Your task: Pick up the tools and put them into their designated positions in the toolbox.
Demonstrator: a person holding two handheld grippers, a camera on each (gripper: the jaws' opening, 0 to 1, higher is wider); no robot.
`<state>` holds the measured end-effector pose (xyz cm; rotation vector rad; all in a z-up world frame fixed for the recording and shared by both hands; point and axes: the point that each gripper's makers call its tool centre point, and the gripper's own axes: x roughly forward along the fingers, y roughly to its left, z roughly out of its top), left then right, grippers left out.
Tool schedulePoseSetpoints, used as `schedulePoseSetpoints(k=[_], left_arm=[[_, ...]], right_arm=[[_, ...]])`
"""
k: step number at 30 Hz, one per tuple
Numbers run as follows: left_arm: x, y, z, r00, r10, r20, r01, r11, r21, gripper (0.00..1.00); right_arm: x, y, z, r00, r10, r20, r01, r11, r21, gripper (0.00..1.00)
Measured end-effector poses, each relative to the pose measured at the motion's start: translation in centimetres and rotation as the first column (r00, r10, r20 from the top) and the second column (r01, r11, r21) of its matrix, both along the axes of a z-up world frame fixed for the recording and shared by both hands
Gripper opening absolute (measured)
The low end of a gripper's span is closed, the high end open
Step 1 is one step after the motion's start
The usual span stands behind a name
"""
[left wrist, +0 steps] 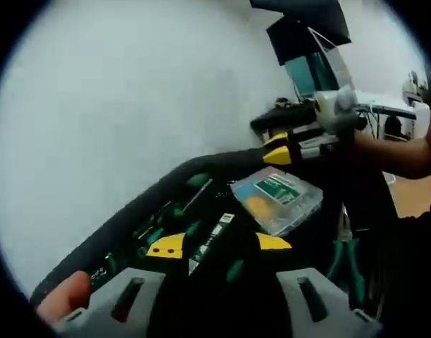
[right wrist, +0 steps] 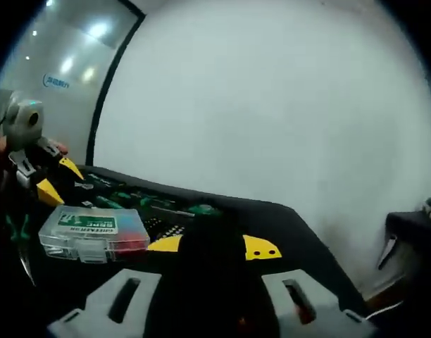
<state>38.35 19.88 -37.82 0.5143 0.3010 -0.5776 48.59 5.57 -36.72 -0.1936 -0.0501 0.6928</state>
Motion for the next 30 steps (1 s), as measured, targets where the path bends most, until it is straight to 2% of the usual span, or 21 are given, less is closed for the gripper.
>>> schedulePoseSetpoints(k=[2,4,6,7,8,9,11,12,13,17,19,20,21,23,24,26,27,29,30], left_arm=[[-0.1,-0.7,0.1,0.999,-0.052,-0.003,0.052,0.999,-0.006,0.29],[0.3,-1.0,0.1,0.997,-0.076,-0.009,0.076,0.997,0.015,0.27],[0.7,-1.2,-0.3,0.994,-0.109,-0.028,0.111,0.992,0.061,0.26],[0.7,-1.3,-0.3,0.992,-0.123,-0.03,0.125,0.99,0.072,0.24],[0.5,-1.8,-0.5,0.985,-0.171,-0.038,0.174,0.98,0.092,0.2],[0.1,-2.4,-0.7,0.978,-0.201,-0.055,0.205,0.975,0.083,0.17],[-0.6,-3.6,-0.9,0.969,-0.236,-0.075,0.239,0.97,0.04,0.17],[-1.1,-4.5,-0.8,0.958,-0.279,-0.064,0.283,0.958,0.049,0.17],[-1.2,-5.1,-0.8,0.953,-0.299,-0.051,0.301,0.952,0.05,0.16],[-2.3,-7.5,-1.2,0.944,-0.326,-0.053,0.328,0.944,0.03,0.16],[-2.8,-8.5,-1.5,0.937,-0.344,-0.056,0.346,0.938,0.034,0.15],[-3.1,-9.0,-1.4,0.932,-0.359,-0.053,0.361,0.932,0.037,0.15],[-3.4,-9.3,-1.5,0.928,-0.366,-0.062,0.369,0.928,0.051,0.15],[-3.7,-9.4,-1.5,0.922,-0.382,-0.064,0.386,0.92,0.071,0.15],[-3.9,-9.6,-1.5,0.915,-0.399,-0.064,0.403,0.911,0.085,0.15],[-3.8,-9.9,-1.5,0.909,-0.41,-0.073,0.415,0.905,0.092,0.15],[-3.9,-10.1,-1.5,0.905,-0.417,-0.08,0.424,0.901,0.092,0.15],[-4.2,-10.7,-1.6,0.894,-0.442,-0.073,0.448,0.888,0.105,0.15],[-4.3,-10.9,-1.6,0.893,-0.443,-0.073,0.449,0.888,0.103,0.15]], right_arm=[[0.1,0.5,-0.2,1.0,0.027,0.008,-0.027,1.0,0.009,0.26],[0.1,1.2,-0.1,0.997,0.059,0.044,-0.057,0.997,-0.045,0.26],[0.3,1.7,-0.5,0.997,0.073,0.029,-0.072,0.997,-0.02,0.26],[0.1,2.1,-0.6,0.993,0.114,0.009,-0.114,0.993,-0.002,0.25],[-0.1,2.2,-0.6,0.991,0.137,-0.005,-0.137,0.991,0.001,0.25],[-0.2,2.3,-0.6,0.989,0.146,-0.005,-0.146,0.989,0.011,0.25],[-1.6,3.5,-1.0,0.973,0.229,-0.025,-0.229,0.973,0.003,0.17],[-2.2,3.8,-0.9,0.968,0.251,-0.018,-0.251,0.968,-0.008,0.15],[-2.2,3.7,-0.8,0.97,0.244,-0.003,-0.244,0.969,-0.027,0.16],[-3.4,3.5,-0.8,0.966,0.257,-0.024,-0.257,0.966,-0.028,0.16],[-3.2,2.1,-1.5,0.972,0.202,-0.116,-0.201,0.979,0.018,0.17],[-4.2,1.4,-2.4,0.968,0.169,-0.187,-0.173,0.985,-0.004,0.16],[-4.8,1.0,-2.2,0.974,0.149,-0.168,-0.153,0.988,-0.013,0.16],[-5.9,0.2,-2.6,0.983,0.134,-0.128,-0.156,0.972,-0.178,0.16],[-6.2,0.1,-2.3,0.986,0.136,-0.099,-0.154,0.967,-0.201,0.15],[-7.5,0.2,-2.1,0.982,0.165,-0.096,-0.183,0.959,-0.214,0.1],[-8.2,-0.1,-2.3,0.977,0.183,-0.112,-0.206,0.946,-0.249,0.09],[-8.7,-0.8,-2.1,0.977,0.173,-0.128,-0.2,0.947,-0.25,0.09],[-8.8,-1.1,-2.1,0.977,0.169,-0.131,-0.198,0.945,-0.259,0.09]])
